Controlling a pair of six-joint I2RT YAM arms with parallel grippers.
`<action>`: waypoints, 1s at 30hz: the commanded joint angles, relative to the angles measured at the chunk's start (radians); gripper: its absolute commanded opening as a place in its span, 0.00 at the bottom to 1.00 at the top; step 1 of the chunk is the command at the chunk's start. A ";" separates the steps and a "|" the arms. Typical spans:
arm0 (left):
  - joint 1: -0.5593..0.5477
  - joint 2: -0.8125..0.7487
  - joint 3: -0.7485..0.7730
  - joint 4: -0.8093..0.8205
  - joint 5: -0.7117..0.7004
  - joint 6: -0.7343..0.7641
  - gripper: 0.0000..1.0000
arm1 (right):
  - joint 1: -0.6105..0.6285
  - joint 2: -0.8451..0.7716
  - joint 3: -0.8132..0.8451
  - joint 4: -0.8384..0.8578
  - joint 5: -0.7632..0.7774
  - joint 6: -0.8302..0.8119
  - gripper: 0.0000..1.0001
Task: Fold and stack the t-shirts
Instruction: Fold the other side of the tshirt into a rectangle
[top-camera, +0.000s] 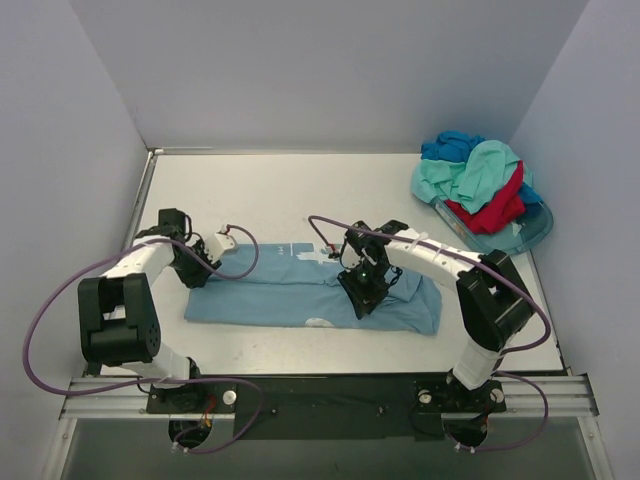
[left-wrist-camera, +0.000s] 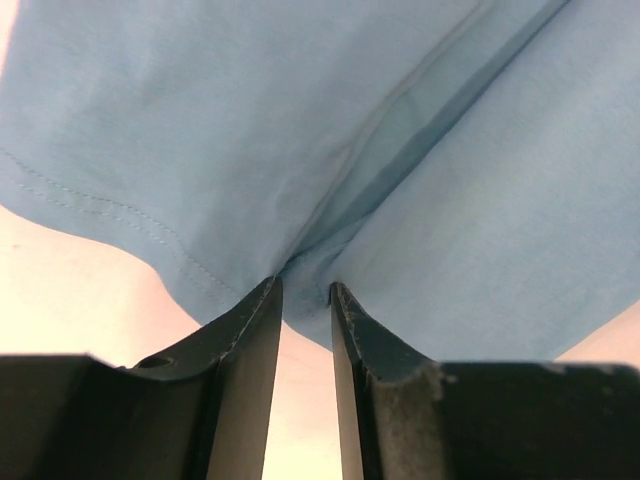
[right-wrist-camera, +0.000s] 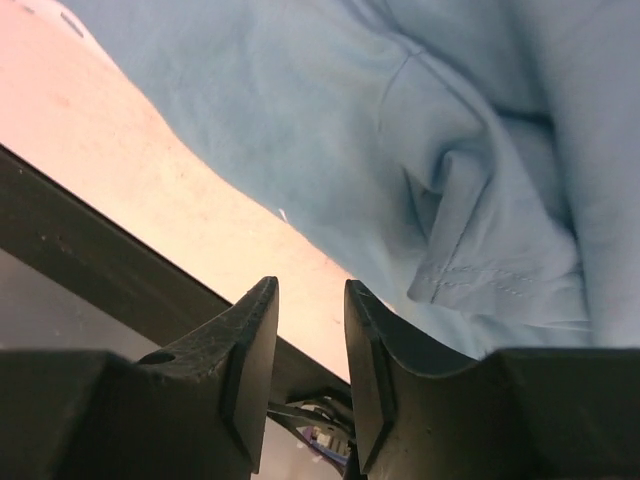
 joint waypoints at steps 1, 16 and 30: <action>0.002 0.010 0.062 0.025 -0.002 -0.001 0.38 | 0.003 -0.009 -0.001 -0.052 -0.062 -0.001 0.31; 0.016 -0.012 0.077 0.000 -0.051 0.009 0.38 | -0.096 0.025 0.033 0.070 0.131 0.199 0.00; 0.013 -0.023 0.178 -0.031 0.051 -0.072 0.38 | -0.070 0.041 0.042 0.095 0.237 0.269 0.00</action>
